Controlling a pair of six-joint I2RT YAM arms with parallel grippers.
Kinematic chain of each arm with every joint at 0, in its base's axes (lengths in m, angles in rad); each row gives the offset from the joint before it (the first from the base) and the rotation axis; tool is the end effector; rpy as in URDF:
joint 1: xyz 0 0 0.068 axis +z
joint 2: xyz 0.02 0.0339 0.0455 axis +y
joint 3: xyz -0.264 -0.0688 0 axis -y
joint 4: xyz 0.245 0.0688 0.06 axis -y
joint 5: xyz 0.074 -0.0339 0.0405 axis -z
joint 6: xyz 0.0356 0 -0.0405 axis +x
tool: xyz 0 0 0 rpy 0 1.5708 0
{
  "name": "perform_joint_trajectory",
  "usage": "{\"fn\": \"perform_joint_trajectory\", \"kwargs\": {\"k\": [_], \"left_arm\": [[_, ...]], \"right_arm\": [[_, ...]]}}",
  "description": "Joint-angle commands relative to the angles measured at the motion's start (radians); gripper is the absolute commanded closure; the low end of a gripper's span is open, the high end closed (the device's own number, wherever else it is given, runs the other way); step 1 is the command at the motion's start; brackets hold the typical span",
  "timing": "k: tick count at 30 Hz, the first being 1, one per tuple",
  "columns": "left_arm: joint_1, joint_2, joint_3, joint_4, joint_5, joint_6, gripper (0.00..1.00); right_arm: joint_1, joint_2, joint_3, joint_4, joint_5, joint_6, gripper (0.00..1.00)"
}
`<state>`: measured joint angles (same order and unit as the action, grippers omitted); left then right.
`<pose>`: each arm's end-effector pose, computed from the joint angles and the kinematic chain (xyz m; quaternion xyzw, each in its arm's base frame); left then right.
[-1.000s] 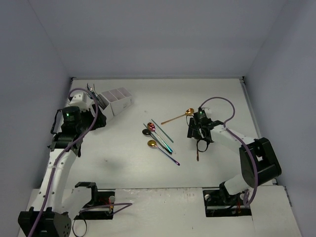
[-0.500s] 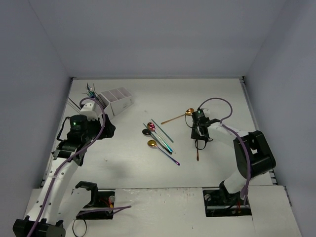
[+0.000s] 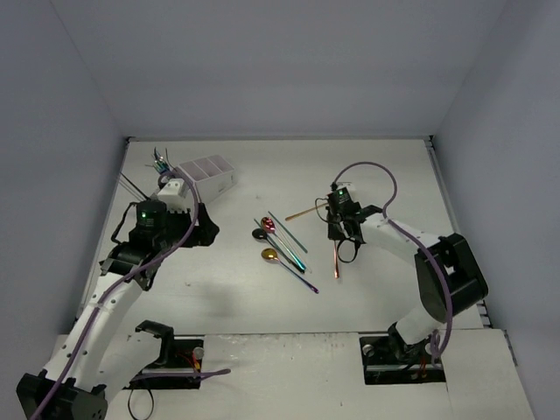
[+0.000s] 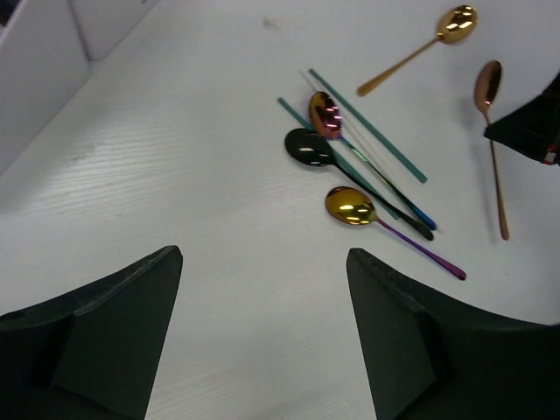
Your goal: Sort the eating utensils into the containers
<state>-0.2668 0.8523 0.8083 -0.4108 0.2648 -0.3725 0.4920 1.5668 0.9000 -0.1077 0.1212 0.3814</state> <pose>0.1818 -0.0593 0.3138 0.0254 0.8434 -0.2712 0.4631 0.2900 0.1505 0.1967 -0.0274 0.9200 0.1131 0.3743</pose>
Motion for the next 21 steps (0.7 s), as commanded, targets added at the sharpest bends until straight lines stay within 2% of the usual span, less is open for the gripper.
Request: {"fn": "perform_joint_trajectory", "kwargs": {"k": [1,4,9,18,21], "left_arm": [[-0.143,0.066,0.127,0.131,-0.009,-0.050,0.27],[-0.258,0.132,0.200,0.184,-0.073,-0.050,0.27],[-0.357,0.243,0.283,0.267,-0.123,-0.045,0.27],[-0.419,0.379,0.377,0.323,-0.181,-0.028,0.27],[-0.430,0.405,0.393,0.325,-0.194,-0.028,0.30]], "right_arm": [[0.135,-0.151,0.110,0.072,-0.067,-0.124,1.00],[0.193,-0.222,0.133,0.104,-0.148,-0.168,1.00],[0.246,-0.277,0.171,0.159,-0.264,-0.221,1.00],[0.255,-0.311,0.185,0.198,-0.389,-0.248,1.00],[0.255,-0.316,0.182,0.208,-0.397,-0.250,1.00]]}}
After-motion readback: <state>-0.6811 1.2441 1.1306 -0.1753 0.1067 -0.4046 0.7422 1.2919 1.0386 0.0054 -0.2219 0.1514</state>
